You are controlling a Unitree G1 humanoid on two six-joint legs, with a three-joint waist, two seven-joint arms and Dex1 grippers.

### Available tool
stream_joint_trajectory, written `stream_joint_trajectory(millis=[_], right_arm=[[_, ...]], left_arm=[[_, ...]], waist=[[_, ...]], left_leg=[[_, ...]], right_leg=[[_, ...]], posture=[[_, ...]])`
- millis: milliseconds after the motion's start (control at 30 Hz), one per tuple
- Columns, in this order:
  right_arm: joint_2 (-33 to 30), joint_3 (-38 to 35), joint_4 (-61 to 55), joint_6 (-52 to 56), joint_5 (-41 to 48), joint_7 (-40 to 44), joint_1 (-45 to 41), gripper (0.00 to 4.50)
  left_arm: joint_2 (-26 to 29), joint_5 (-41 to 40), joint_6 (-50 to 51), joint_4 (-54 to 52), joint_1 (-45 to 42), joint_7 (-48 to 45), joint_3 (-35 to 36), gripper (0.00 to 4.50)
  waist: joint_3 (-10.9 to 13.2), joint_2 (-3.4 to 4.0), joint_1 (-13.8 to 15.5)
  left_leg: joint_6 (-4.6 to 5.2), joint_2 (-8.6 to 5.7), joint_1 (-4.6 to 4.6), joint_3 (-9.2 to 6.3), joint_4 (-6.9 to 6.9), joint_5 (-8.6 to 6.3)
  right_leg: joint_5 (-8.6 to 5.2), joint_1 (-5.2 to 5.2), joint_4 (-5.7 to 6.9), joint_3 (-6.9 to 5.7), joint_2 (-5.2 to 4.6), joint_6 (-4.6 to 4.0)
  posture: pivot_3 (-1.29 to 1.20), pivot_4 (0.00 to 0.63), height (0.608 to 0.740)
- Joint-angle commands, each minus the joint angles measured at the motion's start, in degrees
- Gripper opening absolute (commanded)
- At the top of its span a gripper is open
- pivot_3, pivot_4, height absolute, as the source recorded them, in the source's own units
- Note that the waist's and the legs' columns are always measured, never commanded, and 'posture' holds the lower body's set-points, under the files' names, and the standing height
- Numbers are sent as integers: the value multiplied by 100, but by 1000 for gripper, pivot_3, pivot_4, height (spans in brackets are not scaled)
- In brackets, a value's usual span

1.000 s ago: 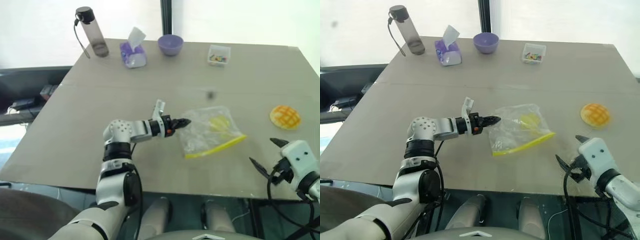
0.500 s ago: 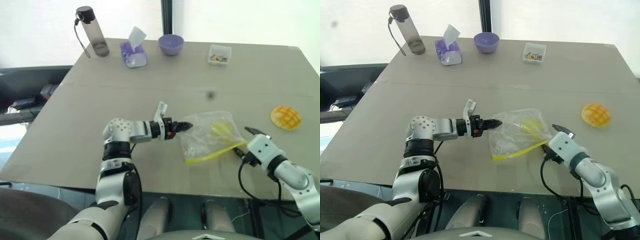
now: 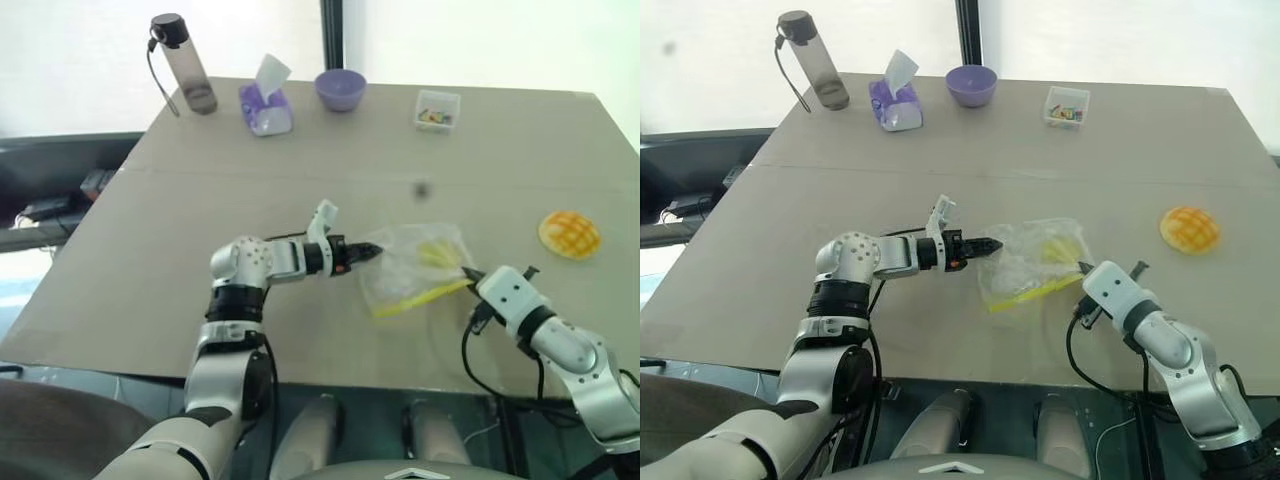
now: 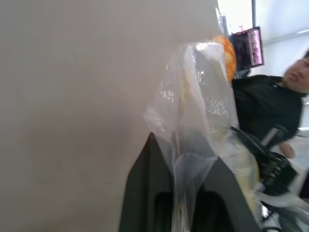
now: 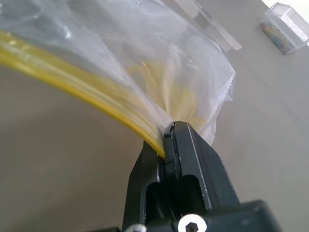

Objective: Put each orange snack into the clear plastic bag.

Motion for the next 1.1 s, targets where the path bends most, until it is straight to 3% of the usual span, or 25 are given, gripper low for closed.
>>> stream_joint_trajectory(millis=[33,100,233,367,500,667,1100], right_arm=[[342,-387,-203,1005,18,-198,-591,0],[583,-410,-213,1720,11,-208,-1050,0],[793,-145,-128,3336,-325,-184,-2000,0],[965,153,431,3540,-344,-262,-2743,0],[1252,249,928,3393,-242,-445,-3053,0],[1476,316,1293,3152,-220,-622,-3247,0],[1469,400,1479,2928,-225,-665,-3375,0]], left_arm=[[125,713,-1685,194,-292,-89,-226,1682],[64,949,-2658,137,-473,-149,-243,1682],[78,1810,-4517,-621,-509,-583,-1005,1682],[154,2599,-5757,-1398,-169,-1036,-1947,1682],[281,3129,-6526,-1627,248,-1192,-2464,1682],[563,3803,-7025,-1540,550,-1128,-2810,1682],[639,4947,-7686,-507,225,-217,-2824,1682]], waist=[[0,-1,-2],[1,1,-13],[1,0,16],[-1,2,24],[-2,4,-29],[0,4,-145],[0,5,-139]], left_leg=[[-2,2,0,-1,0,2],[-10,4,0,4,1,8],[-11,24,-26,9,-8,9],[-11,18,-117,21,-3,11],[-10,17,-121,58,-27,11],[-10,19,-119,75,-22,12],[-16,4,-111,72,8,16]], right_leg=[[0,1,2,0,0,-1],[10,-4,4,2,2,-13],[14,-34,8,3,2,-20],[16,-134,15,17,-5,-23],[16,-159,12,56,-6,-24],[15,-186,62,77,3,-24],[19,-182,97,78,9,-26]], posture=[[0,150,740],[0,150,740],[0,150,740],[0,150,740],[0,150,740],[0,150,740],[0,150,740]])
